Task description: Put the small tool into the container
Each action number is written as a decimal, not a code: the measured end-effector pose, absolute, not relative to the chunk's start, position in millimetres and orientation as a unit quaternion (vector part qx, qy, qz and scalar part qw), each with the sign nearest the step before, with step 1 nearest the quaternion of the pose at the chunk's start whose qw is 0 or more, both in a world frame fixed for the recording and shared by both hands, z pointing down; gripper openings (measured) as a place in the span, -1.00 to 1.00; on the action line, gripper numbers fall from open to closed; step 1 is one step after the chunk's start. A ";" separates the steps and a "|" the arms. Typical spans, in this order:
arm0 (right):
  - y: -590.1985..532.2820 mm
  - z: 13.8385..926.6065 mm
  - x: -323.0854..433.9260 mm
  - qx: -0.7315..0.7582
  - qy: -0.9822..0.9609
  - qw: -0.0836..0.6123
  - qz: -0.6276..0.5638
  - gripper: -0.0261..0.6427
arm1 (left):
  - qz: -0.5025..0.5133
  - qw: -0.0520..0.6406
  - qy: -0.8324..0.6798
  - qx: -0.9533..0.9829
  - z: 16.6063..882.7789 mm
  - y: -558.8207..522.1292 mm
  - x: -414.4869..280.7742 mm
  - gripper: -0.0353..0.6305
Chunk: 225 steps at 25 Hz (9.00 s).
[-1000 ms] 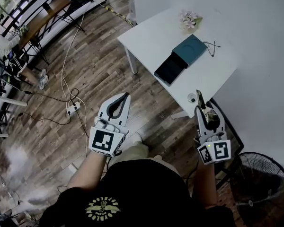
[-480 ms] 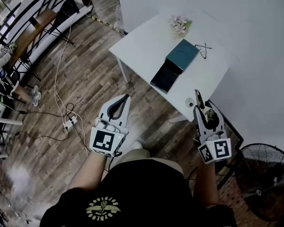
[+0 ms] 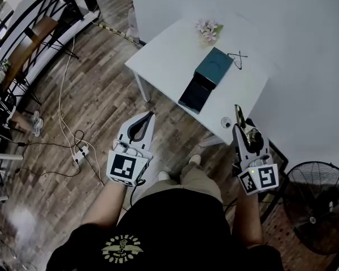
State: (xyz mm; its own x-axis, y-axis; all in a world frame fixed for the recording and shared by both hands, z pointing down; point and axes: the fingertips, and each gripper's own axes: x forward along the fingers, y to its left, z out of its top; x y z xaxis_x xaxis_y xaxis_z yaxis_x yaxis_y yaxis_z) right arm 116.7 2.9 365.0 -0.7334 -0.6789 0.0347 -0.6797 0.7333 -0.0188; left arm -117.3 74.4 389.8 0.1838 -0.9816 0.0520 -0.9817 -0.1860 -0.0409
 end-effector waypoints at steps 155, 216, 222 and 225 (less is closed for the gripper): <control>-288.5 515.9 5.5 0.535 -0.825 0.080 0.164 -0.39 | 0.053 0.024 -0.397 0.916 401.1 -323.6 -174.8 -0.88; -292.4 689.3 -23.3 0.446 -0.817 0.196 0.309 -0.39 | 0.089 0.029 -0.486 0.869 402.6 -304.6 -224.1 -0.88; -287.6 707.1 -24.8 0.444 -0.809 0.220 0.317 -0.39 | 0.090 0.030 -0.492 0.865 404.5 -299.2 -232.3 -0.88; -284.3 715.5 -26.8 0.440 -0.806 0.234 0.319 -0.39 | 0.094 0.031 -0.490 0.866 404.8 -295.1 -233.0 -0.88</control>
State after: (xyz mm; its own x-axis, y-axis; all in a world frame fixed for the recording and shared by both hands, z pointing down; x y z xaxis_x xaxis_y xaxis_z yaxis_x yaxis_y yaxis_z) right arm -26.8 -284.3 715.5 -0.5032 -0.5605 0.6577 -0.8588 0.4094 -0.3081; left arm -233.0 -295.1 404.8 0.5021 -0.8429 0.1936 -0.8545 -0.5180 -0.0389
